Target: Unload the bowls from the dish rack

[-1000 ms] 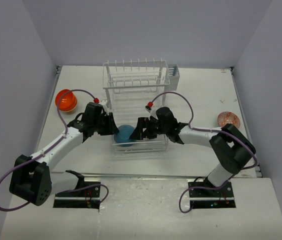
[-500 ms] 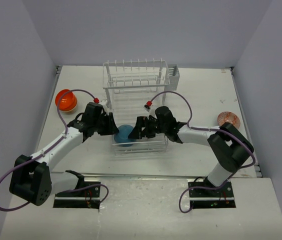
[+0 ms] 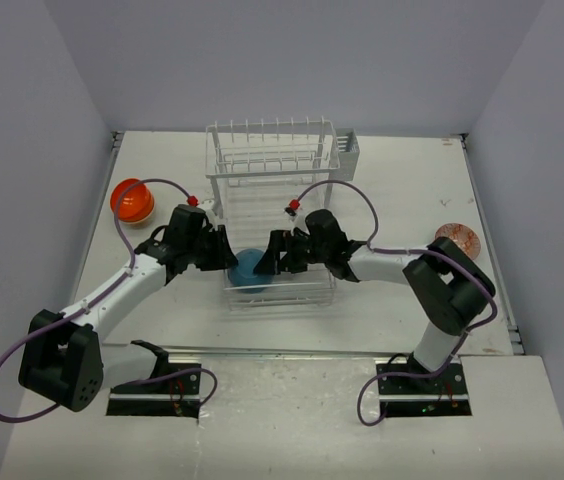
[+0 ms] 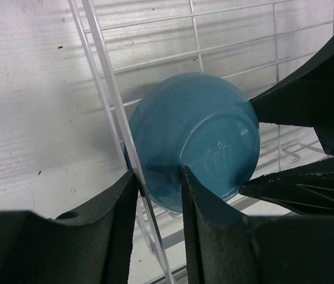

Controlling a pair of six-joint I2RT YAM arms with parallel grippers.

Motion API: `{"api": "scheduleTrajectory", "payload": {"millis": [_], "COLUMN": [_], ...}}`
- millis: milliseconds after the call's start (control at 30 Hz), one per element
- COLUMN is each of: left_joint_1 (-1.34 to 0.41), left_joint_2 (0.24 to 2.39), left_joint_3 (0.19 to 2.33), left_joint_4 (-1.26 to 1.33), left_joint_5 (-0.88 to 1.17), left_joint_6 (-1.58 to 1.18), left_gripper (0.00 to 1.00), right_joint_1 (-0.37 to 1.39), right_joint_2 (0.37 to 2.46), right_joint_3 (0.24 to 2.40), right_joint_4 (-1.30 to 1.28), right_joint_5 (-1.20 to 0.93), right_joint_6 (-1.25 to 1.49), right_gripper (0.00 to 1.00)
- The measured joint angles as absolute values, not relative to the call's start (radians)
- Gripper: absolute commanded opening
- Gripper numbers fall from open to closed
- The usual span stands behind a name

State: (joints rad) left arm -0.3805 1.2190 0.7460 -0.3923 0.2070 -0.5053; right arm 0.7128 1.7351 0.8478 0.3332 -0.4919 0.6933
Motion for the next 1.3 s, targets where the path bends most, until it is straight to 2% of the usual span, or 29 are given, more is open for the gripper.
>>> {"api": "scheduleTrajectory", "payload": {"millis": [67, 200, 733, 1300], "left_joint_1": [-0.381, -0.381, -0.379, -0.366], "left_joint_2": [1.219, 1.22, 1.223, 1.227], "left_joint_3": [0.746, 0.746, 0.751, 0.763], "left_joint_4": [-0.392, -0.392, -0.393, -0.398], "left_joint_5": [0.207, 0.207, 0.205, 0.161], "left_joint_6": [-0.505, -0.505, -0.505, -0.505], "left_gripper": [0.34, 0.34, 0.34, 0.32], "right_joint_1": [0.713, 0.713, 0.697, 0.691], "right_joint_2": [1.739, 1.741, 1.697, 1.778], "right_joint_3": [0.848, 0.833, 0.728, 0.706], "right_joint_4": [0.34, 0.377, 0.498, 0.676], "right_joint_5": [-0.493, -0.495, -0.554, -0.623], "right_joint_6": [0.693, 0.696, 0.759, 0.85], "right_gripper": [0.81, 0.78, 0.54, 0.49]}}
